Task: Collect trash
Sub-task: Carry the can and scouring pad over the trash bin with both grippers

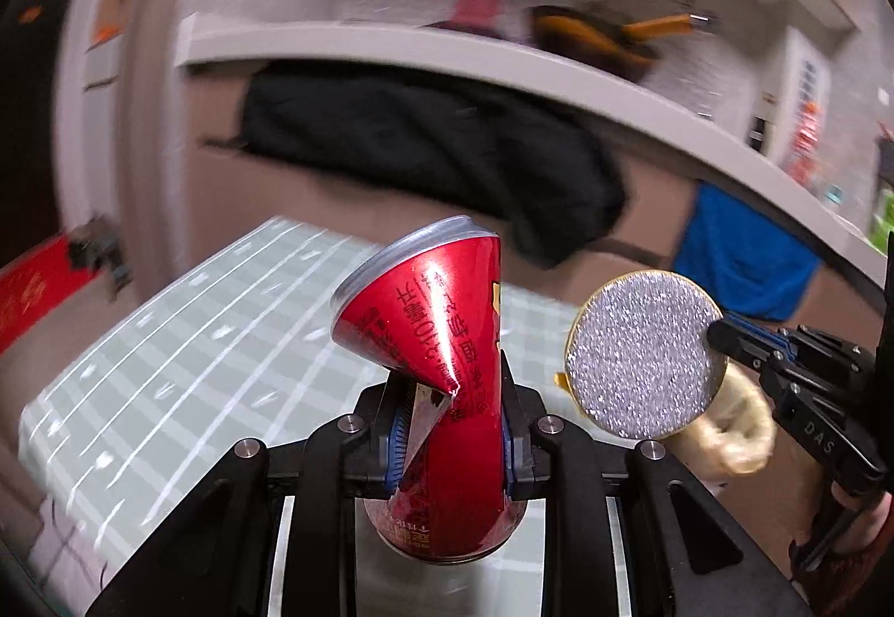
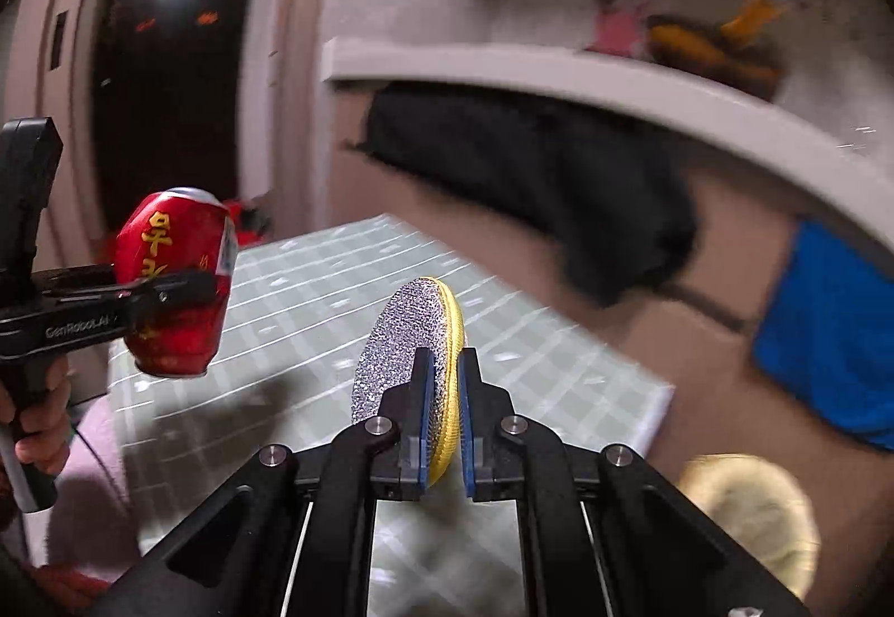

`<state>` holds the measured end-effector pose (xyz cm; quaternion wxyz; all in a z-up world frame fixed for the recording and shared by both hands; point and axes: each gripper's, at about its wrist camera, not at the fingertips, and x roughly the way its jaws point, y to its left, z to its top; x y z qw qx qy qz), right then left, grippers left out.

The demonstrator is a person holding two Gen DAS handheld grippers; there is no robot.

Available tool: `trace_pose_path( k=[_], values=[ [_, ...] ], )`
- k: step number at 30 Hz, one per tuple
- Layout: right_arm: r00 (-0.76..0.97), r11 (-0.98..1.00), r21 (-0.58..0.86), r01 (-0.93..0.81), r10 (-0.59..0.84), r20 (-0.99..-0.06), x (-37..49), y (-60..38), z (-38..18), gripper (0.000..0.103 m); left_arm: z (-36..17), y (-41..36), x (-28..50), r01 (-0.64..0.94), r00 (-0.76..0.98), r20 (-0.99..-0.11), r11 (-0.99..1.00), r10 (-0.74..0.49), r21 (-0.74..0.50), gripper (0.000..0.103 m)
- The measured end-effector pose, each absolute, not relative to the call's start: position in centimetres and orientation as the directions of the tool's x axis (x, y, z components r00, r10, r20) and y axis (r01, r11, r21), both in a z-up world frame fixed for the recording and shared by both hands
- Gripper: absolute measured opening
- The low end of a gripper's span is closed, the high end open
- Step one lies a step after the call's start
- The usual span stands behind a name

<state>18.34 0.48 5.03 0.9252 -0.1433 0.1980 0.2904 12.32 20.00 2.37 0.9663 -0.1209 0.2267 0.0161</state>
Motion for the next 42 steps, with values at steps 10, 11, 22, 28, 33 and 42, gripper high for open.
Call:
trace_pose_path(
  k=[10, 11, 22, 28, 33, 42],
  values=[
    [0.917, 0.934, -0.154, -0.323, 0.269, -0.295, 17.6, -13.1, 9.6, 0.007, 7.6, 5.4, 18.3, 0.181, 0.907, -0.357, 0.972, -0.224, -0.150, 0.026],
    [0.929, 0.943, -0.160, -0.293, 0.240, -0.282, 17.5, -14.4, 9.9, 0.007, 7.9, 3.9, 18.9, 0.207, 0.902, -0.355, 0.967, -0.248, -0.149, 0.026],
    [0.963, 0.986, -0.133, -0.097, 0.059, -0.263, 18.8, -24.3, 9.9, 0.007, 8.1, -7.3, 24.6, 0.385, 0.832, -0.366, 0.908, -0.418, -0.162, 0.026],
    [0.952, 0.993, -0.096, -0.065, 0.033, -0.303, 19.8, -27.0, 7.9, 0.007, 6.1, -10.5, 26.5, 0.406, 0.803, -0.406, 0.900, -0.435, -0.160, 0.026],
    [0.934, 0.996, -0.055, -0.064, 0.040, -0.355, 21.4, -28.2, 5.5, 0.007, 3.8, -11.5, 27.9, 0.386, 0.796, -0.445, 0.910, -0.411, -0.151, 0.026],
    [0.902, 0.998, 0.001, -0.066, 0.060, -0.427, 23.8, -28.9, 2.0, 0.007, 0.6, -12.1, 30.3, 0.373, 0.759, -0.512, 0.913, -0.403, -0.167, 0.026]
  ],
)
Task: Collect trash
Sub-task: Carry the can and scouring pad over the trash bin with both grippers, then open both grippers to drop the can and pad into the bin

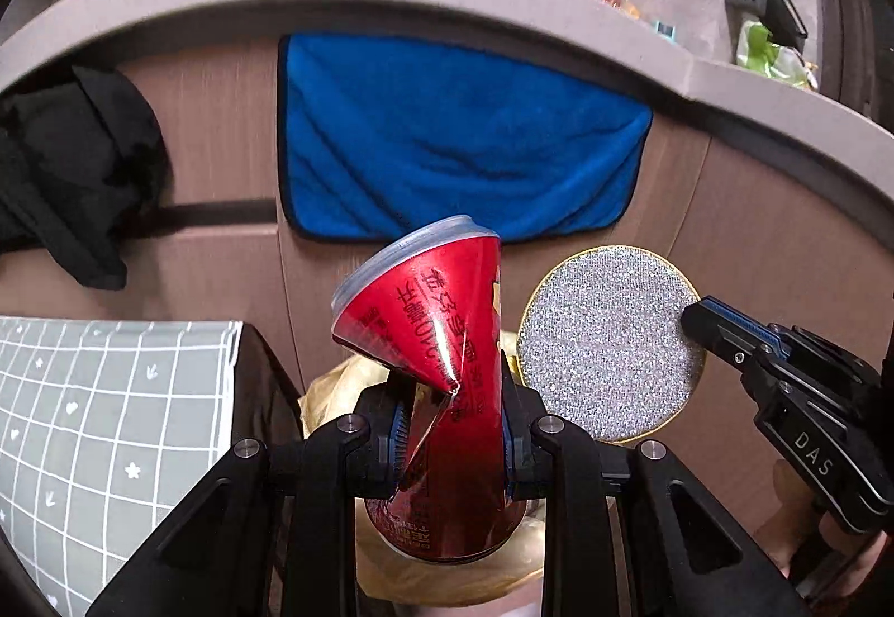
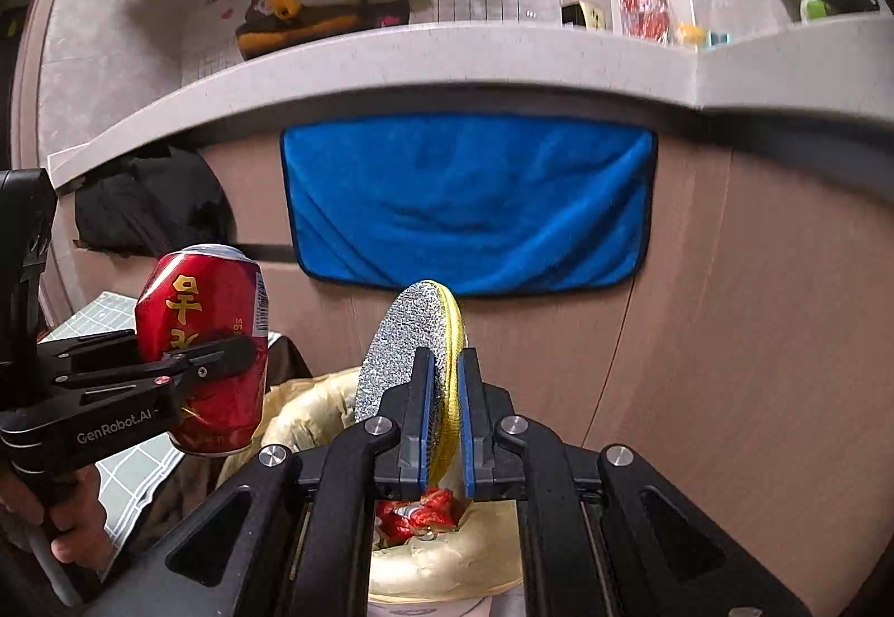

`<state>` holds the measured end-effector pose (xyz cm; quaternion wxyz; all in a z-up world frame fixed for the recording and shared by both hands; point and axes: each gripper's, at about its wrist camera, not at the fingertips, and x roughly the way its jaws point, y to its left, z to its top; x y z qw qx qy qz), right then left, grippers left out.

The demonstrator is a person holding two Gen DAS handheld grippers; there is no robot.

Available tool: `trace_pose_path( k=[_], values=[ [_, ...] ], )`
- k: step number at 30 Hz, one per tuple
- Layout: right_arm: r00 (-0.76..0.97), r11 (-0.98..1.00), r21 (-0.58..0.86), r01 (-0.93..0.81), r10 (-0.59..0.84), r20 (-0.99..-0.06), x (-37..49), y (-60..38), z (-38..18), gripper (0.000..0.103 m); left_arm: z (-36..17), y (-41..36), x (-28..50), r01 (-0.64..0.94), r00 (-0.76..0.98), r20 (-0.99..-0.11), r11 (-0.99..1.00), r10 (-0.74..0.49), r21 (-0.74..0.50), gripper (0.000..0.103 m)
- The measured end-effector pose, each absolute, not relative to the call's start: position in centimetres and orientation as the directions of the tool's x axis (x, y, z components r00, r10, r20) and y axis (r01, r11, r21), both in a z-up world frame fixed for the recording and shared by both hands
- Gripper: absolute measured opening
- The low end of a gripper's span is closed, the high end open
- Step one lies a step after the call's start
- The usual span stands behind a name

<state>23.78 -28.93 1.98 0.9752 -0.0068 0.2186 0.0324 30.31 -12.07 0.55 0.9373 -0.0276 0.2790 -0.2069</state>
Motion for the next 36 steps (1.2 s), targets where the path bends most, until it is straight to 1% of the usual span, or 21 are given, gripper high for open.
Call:
trace_pose_path(
  k=[4, 5, 6, 7, 8, 9, 10, 11, 14, 19, 22, 24, 26, 29, 33, 36],
  values=[
    [0.889, 0.997, 0.034, -0.070, 0.078, -0.451, 24.6, -29.4, 0.9, 0.008, -0.3, -12.2, 31.0, 0.367, 0.756, -0.520, 0.915, -0.398, -0.166, 0.027],
    [0.888, 0.997, 0.040, -0.072, 0.083, -0.452, 24.7, -29.4, 0.8, 0.009, -0.5, -12.3, 31.3, 0.375, 0.751, -0.521, 0.912, -0.405, -0.167, 0.030],
    [0.887, 0.996, 0.053, -0.077, 0.092, -0.453, 24.9, -29.6, 0.6, 0.011, -0.5, -12.4, 31.4, 0.379, 0.748, -0.523, 0.910, -0.409, -0.170, 0.036],
    [0.884, 0.994, 0.073, -0.077, 0.102, -0.456, 25.0, -29.7, 0.3, 0.011, -0.7, -12.6, 31.7, 0.388, 0.737, -0.532, 0.906, -0.417, -0.172, 0.041],
    [0.882, 0.993, 0.085, -0.078, 0.109, -0.458, 25.0, -29.8, 0.2, 0.011, -0.9, -12.9, 32.0, 0.399, 0.719, -0.557, 0.903, -0.417, -0.161, 0.049],
    [0.880, 0.992, 0.097, -0.076, 0.112, -0.461, 25.1, -29.9, 0.0, 0.012, -1.1, -13.3, 32.3, 0.414, 0.694, -0.585, 0.897, -0.419, -0.151, 0.050],
    [0.878, 0.992, 0.106, -0.071, 0.112, -0.465, 25.0, -29.9, -0.3, 0.013, -1.3, -13.5, 32.4, 0.422, 0.683, -0.595, 0.894, -0.423, -0.152, 0.050],
    [0.878, 0.992, 0.108, -0.066, 0.109, -0.467, 24.9, -29.9, -0.4, 0.016, -1.5, -13.5, 32.5, 0.422, 0.678, -0.599, 0.893, -0.426, -0.157, 0.050],
    [0.876, 0.992, 0.109, -0.061, 0.105, -0.471, 24.3, -29.6, -0.4, 0.024, -1.3, -12.9, 32.1, 0.397, 0.695, -0.586, 0.902, -0.417, -0.171, 0.051],
    [0.882, 0.994, 0.093, -0.059, 0.095, -0.462, 22.7, -28.9, 0.3, 0.028, 0.2, -11.9, 30.9, 0.380, 0.716, -0.558, 0.905, -0.419, -0.192, 0.054],
    [0.890, 0.993, 0.103, -0.049, 0.091, -0.446, 21.5, -28.6, 1.2, 0.031, 1.1, -12.1, 30.7, 0.424, 0.708, -0.533, 0.882, -0.463, -0.204, 0.055],
    [0.897, 0.995, 0.092, -0.031, 0.068, -0.437, 20.8, -28.4, 1.7, 0.034, 1.4, -12.2, 31.1, 0.430, 0.705, -0.530, 0.878, -0.471, -0.209, 0.056],
    [0.902, 0.996, 0.091, -0.017, 0.054, -0.428, 19.9, -28.3, 2.3, 0.034, 1.5, -12.0, 31.7, 0.431, 0.688, -0.523, 0.863, -0.503, -0.262, 0.056],
    [0.911, 0.996, 0.088, 0.000, 0.036, -0.410, 18.5, -28.2, 2.9, 0.036, 1.8, -12.1, 32.3, 0.455, 0.673, -0.500, 0.838, -0.545, -0.301, 0.056],
    [0.913, 0.997, 0.074, 0.015, 0.017, -0.408, 17.6, -28.3, 3.1, 0.037, 1.9, -12.8, 33.3, 0.467, 0.673, -0.496, 0.835, -0.549, -0.291, 0.057],
    [0.912, 0.997, 0.076, 0.023, 0.010, -0.411, 17.6, -28.5, 3.0, 0.038, 0.8, -13.1, 33.4, 0.484, 0.660, -0.517, 0.835, -0.546, -0.262, 0.057]
  ],
)
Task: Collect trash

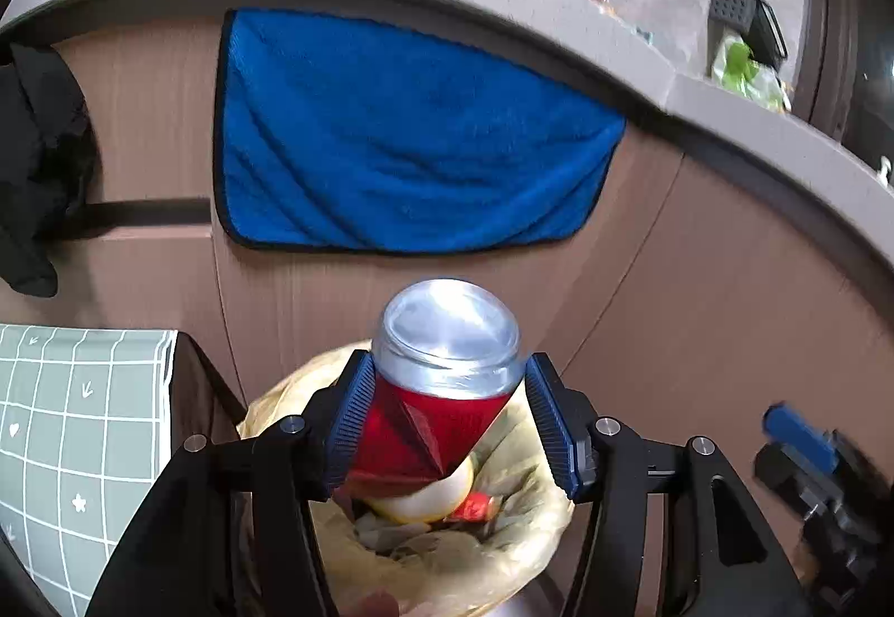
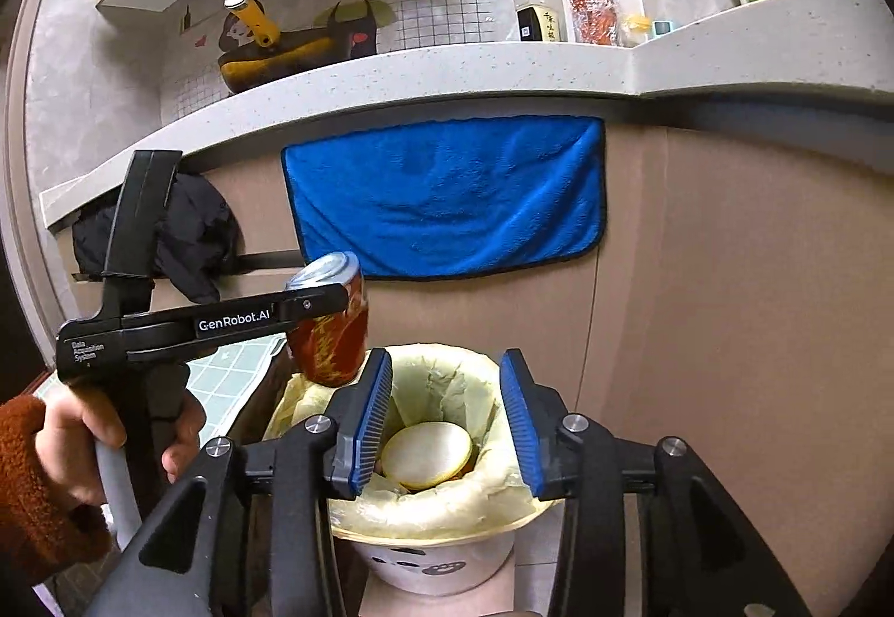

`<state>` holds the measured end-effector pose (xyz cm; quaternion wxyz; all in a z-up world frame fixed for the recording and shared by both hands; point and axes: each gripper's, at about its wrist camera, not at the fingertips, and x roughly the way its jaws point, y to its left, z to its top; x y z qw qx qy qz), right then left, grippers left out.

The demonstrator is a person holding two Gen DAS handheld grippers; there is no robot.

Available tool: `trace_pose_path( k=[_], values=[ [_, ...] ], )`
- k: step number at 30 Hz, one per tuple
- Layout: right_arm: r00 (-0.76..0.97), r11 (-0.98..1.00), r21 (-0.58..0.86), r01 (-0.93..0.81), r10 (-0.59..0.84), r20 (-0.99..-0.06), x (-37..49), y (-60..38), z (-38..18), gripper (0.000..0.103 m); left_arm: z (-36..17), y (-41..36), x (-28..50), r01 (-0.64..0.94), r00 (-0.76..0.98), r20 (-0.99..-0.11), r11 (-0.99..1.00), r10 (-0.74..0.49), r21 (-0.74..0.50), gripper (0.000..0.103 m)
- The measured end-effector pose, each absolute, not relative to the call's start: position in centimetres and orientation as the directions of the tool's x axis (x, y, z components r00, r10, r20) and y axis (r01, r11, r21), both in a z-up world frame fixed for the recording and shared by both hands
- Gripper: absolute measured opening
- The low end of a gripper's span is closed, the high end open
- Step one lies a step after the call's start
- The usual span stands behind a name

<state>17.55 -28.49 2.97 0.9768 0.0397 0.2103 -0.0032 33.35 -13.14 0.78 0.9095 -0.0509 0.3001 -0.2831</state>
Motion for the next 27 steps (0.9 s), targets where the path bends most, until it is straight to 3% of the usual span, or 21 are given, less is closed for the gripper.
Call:
trace_pose_path(
  k=[3, 7, 10, 15, 20, 23, 27],
  values=[
    [0.908, 0.995, 0.095, 0.020, 0.022, -0.418, 17.8, -28.7, 2.7, 0.039, -0.9, -13.4, 33.4, 0.472, 0.664, -0.550, 0.854, -0.507, -0.218, 0.058],
    [0.909, 0.994, 0.109, 0.008, 0.038, -0.416, 17.9, -28.6, 2.3, 0.039, -3.0, -12.4, 34.3, 0.415, 0.645, -0.564, 0.856, -0.516, -0.308, 0.058],
    [0.905, 0.994, 0.109, 0.003, 0.043, -0.423, 17.7, -28.5, 2.0, 0.039, -2.7, -11.7, 33.2, 0.393, 0.683, -0.548, 0.875, -0.483, -0.282, 0.058],
    [0.903, 0.992, 0.128, -0.002, 0.057, -0.425, 16.0, -27.9, 2.5, 0.040, -0.7, -9.8, 26.0, 0.377, 0.762, -0.495, 0.908, -0.418, -0.186, 0.058],
    [0.891, 0.985, 0.154, -0.074, 0.135, -0.434, 12.0, -26.0, 3.1, 0.047, 1.0, -7.6, 17.4, 0.341, 0.801, -0.499, 0.937, -0.331, -0.075, 0.058],
    [0.867, 0.985, 0.135, -0.111, 0.162, -0.471, 9.1, -24.0, 2.9, 0.049, 2.1, -6.0, 12.1, 0.304, 0.826, -0.485, 0.951, -0.288, -0.047, 0.058],
    [0.878, 0.989, 0.092, -0.118, 0.147, -0.455, 4.9, -21.7, 2.8, 0.049, 2.7, -4.6, 6.8, 0.235, 0.852, -0.477, 0.972, -0.214, -0.016, 0.058]
  ],
)
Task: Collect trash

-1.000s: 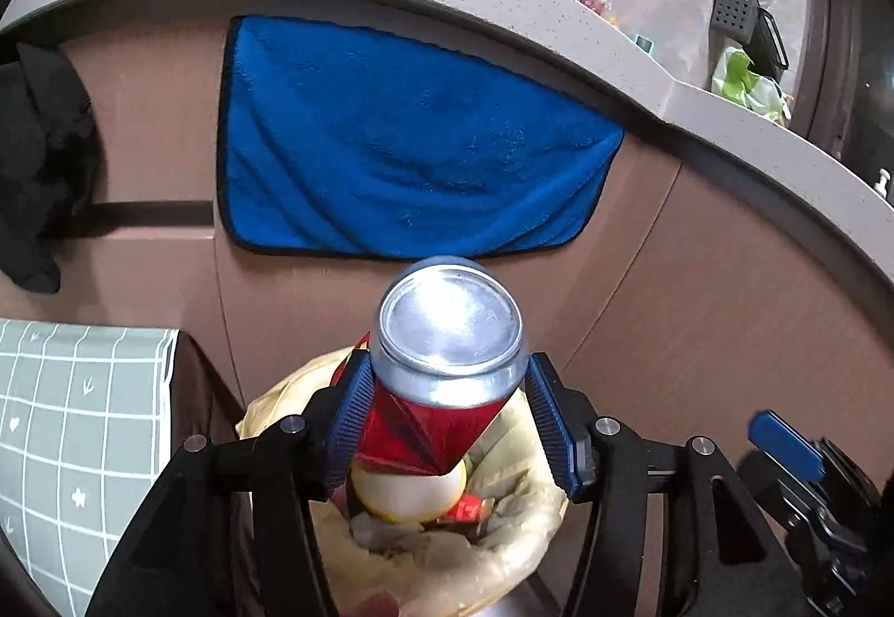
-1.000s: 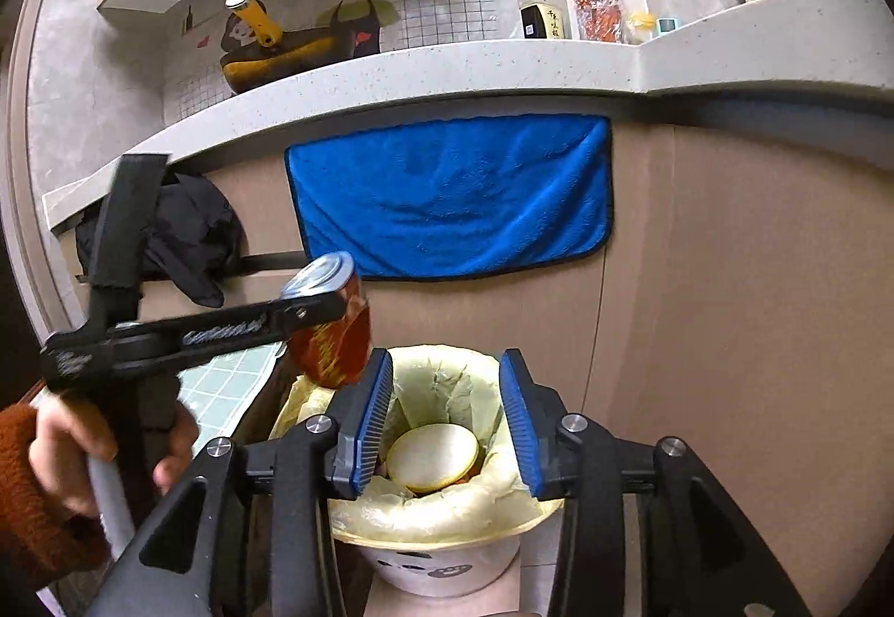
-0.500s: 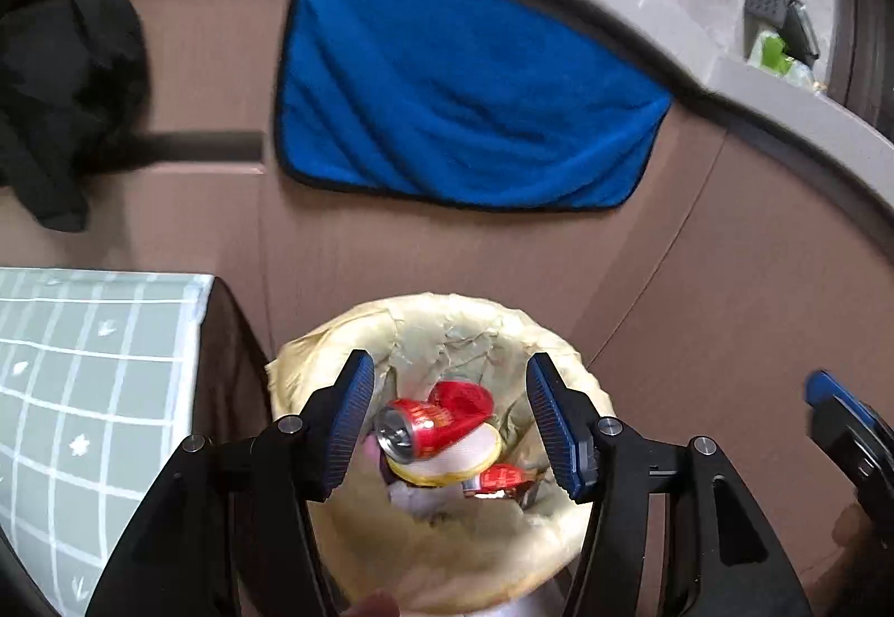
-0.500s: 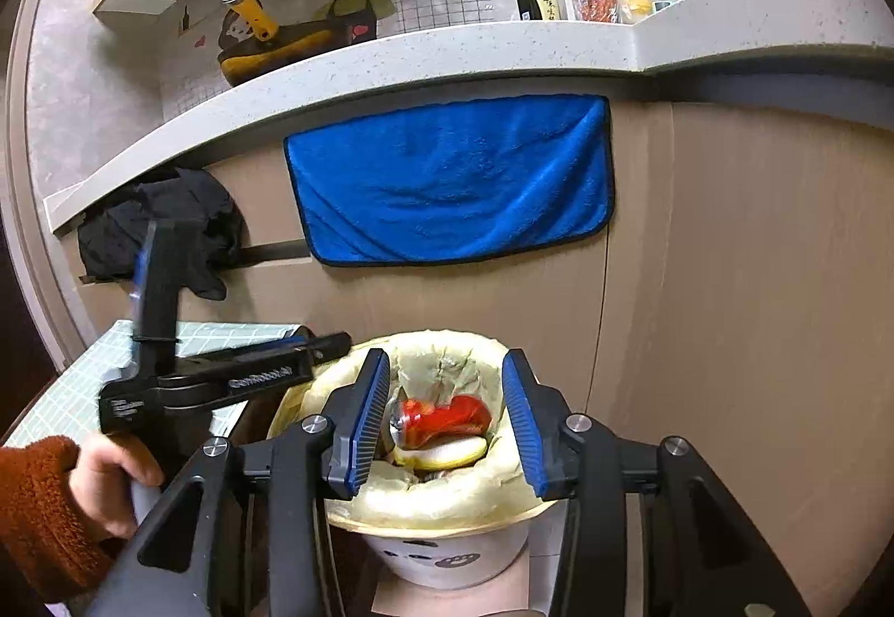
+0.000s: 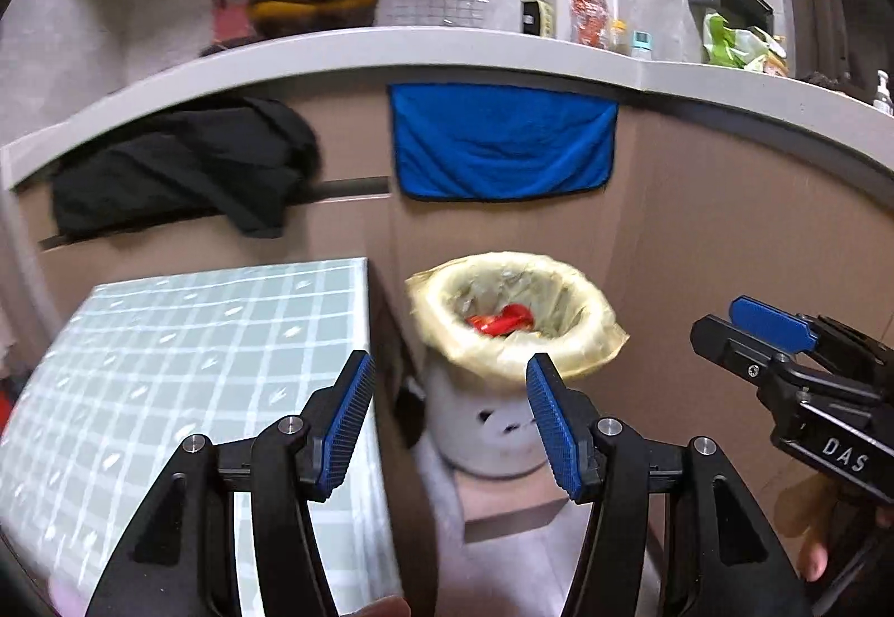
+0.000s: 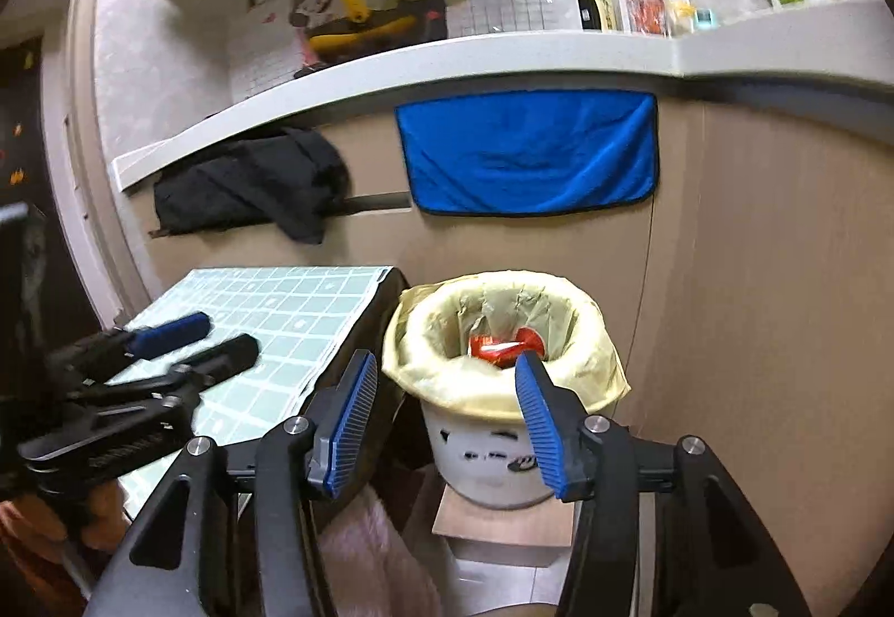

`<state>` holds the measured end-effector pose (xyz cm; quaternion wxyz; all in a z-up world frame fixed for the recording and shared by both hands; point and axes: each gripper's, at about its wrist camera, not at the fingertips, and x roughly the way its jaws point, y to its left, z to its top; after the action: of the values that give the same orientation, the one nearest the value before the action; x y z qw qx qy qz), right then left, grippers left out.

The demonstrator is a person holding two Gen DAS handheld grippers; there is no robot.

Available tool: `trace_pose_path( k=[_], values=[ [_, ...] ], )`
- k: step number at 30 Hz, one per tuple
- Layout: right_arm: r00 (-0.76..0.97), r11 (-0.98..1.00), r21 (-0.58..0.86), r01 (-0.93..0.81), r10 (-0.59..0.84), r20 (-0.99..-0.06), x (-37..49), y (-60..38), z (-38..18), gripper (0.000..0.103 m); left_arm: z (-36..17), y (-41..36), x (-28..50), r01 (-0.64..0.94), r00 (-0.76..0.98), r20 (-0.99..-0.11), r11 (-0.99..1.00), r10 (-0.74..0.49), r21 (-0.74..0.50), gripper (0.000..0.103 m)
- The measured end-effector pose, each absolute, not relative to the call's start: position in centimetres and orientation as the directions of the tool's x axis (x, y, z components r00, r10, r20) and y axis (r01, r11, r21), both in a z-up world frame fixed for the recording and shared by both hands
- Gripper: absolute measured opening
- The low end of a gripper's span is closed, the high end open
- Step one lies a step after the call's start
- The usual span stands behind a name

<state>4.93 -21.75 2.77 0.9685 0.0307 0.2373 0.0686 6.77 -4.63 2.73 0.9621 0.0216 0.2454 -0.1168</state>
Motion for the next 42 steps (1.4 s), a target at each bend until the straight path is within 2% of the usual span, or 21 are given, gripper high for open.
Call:
trace_pose_path(
  k=[7, 15, 21, 42],
  values=[
    [0.879, 0.983, 0.124, -0.132, 0.174, -0.445, -0.3, -19.5, 2.9, 0.049, 3.3, -3.2, 0.5, 0.180, 0.888, -0.431, 0.984, -0.159, 0.008, 0.058],
    [0.894, 0.986, 0.134, -0.097, 0.146, -0.424, -2.9, -18.8, 3.1, 0.049, 3.2, -1.4, -1.6, 0.123, 0.882, -0.455, 0.992, -0.122, -0.028, 0.058],
    [0.906, 0.990, 0.098, -0.104, 0.135, -0.401, -3.7, -17.5, 3.6, 0.049, 3.7, -0.4, -3.1, 0.094, 0.910, -0.403, 0.995, -0.095, -0.022, 0.058],
    [0.926, 0.998, 0.056, -0.026, 0.046, -0.375, -4.9, -17.2, 4.3, 0.049, 3.5, -0.7, -3.1, 0.169, 0.900, -0.403, 0.985, -0.165, -0.026, 0.058]
  ],
)
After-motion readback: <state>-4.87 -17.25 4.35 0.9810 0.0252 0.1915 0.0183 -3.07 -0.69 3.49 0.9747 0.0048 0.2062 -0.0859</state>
